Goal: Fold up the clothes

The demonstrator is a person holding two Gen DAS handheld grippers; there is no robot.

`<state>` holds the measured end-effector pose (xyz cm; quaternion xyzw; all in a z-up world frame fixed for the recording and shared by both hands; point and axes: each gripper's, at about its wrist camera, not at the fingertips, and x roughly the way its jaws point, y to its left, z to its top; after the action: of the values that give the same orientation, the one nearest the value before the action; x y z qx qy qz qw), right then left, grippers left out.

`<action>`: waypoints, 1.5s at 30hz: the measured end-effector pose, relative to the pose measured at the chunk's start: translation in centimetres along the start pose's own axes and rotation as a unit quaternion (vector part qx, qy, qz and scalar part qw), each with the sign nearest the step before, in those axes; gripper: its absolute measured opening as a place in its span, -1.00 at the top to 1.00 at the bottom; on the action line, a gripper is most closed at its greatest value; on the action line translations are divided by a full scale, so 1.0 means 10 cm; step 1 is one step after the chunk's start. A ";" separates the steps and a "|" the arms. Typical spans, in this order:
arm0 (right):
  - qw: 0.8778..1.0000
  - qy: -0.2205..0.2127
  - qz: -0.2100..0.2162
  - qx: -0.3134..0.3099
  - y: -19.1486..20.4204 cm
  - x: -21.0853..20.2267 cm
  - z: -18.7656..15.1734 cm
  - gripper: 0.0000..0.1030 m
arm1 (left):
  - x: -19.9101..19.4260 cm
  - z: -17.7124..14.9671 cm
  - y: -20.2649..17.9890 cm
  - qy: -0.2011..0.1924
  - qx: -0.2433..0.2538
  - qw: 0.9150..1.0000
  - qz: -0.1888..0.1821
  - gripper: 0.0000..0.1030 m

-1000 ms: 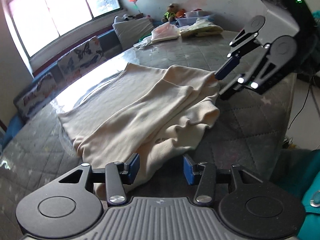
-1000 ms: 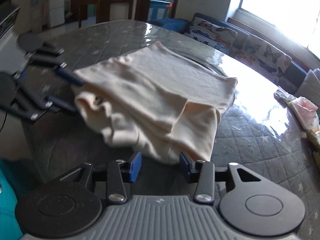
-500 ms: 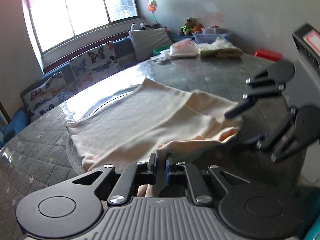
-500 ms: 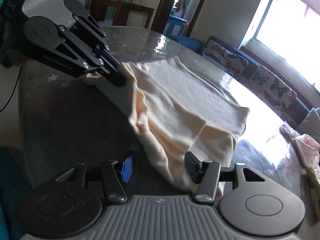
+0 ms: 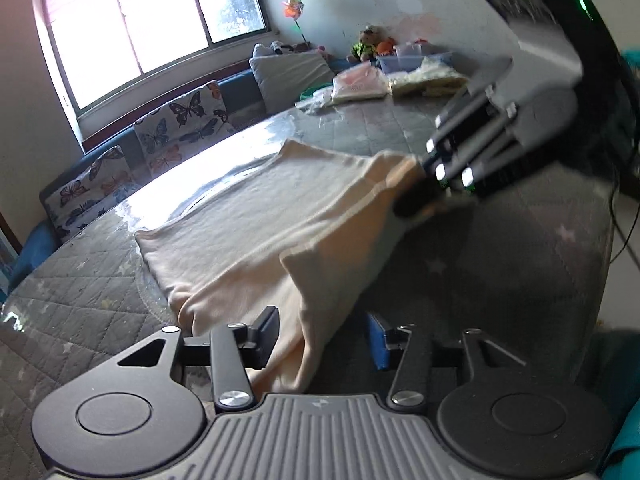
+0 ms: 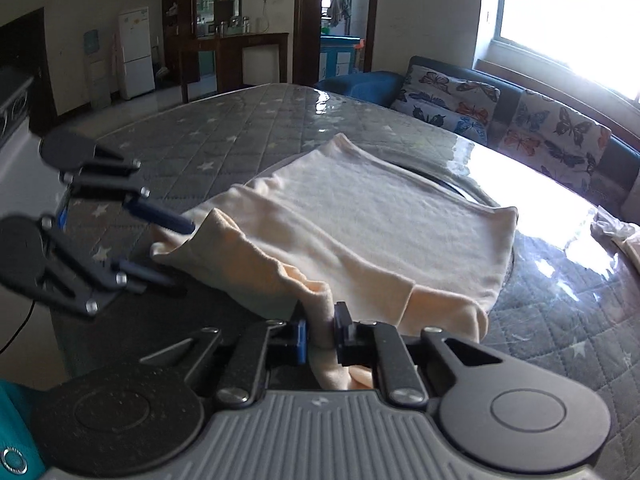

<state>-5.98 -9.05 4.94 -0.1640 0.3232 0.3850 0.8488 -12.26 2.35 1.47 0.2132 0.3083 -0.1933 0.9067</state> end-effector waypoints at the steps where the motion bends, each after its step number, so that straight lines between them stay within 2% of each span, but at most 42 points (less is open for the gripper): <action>1: 1.000 -0.001 -0.001 0.002 -0.01 0.00 0.02 0.77 | 0.03 -0.01 -0.01 0.003 0.007 1.000 0.007 0.02; 4: 1.000 -0.004 -0.005 0.001 0.00 0.02 0.03 0.80 | 0.10 -0.04 0.00 0.012 0.024 0.999 0.025 0.07; 5: 1.000 -0.006 -0.007 0.001 0.02 0.01 0.02 0.82 | 0.12 -0.05 0.01 0.015 0.029 0.999 0.029 0.31; 7: 1.000 -0.013 -0.010 -0.003 0.07 -0.04 -0.02 0.84 | 0.13 -0.08 0.06 0.019 0.022 0.999 0.029 0.64; 9: 1.000 -0.021 -0.011 -0.006 0.12 -0.08 -0.05 0.87 | 0.08 -0.09 0.08 0.013 0.011 0.999 0.029 0.80; 16: 0.999 -0.046 -0.006 -0.024 0.27 -0.41 -0.12 0.88 | -0.27 -0.07 0.04 -0.010 0.006 1.000 0.021 0.85; 19: 0.998 -0.044 0.007 -0.035 0.36 -0.61 -0.15 0.88 | -0.52 -0.08 -0.01 -0.008 -0.001 1.000 -0.008 0.85; 24: 0.998 -0.013 0.048 -0.045 0.56 -1.06 -0.27 0.88 | -0.96 -0.14 -0.12 0.000 -0.002 0.998 -0.063 0.85; 27: 0.997 0.003 0.060 -0.041 0.57 -1.15 -0.25 0.88 | -1.02 -0.11 -0.14 0.001 -0.001 0.997 -0.073 0.85; 32: 0.998 0.000 0.057 -0.025 0.34 -1.05 0.00 0.88 | -0.86 0.09 0.06 -0.012 -0.012 0.998 -0.054 0.85; 38: 0.999 -0.008 0.038 -0.026 -0.15 -0.63 0.48 0.88 | -0.46 0.41 0.49 -0.029 -0.020 0.999 -0.010 0.85; 41: 0.999 0.000 0.023 -0.024 -0.38 -0.27 0.68 0.88 | -0.07 0.52 0.72 -0.014 -0.036 0.999 0.005 0.85; 45: 1.000 0.014 -0.006 -0.003 -0.54 0.27 0.75 0.84 | 0.50 0.50 0.97 0.029 -0.083 0.996 0.034 0.83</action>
<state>2.62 -7.12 8.78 -0.1742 0.3330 0.3789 0.8457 -1.49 6.78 4.43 0.1532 0.3418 -0.1295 0.9181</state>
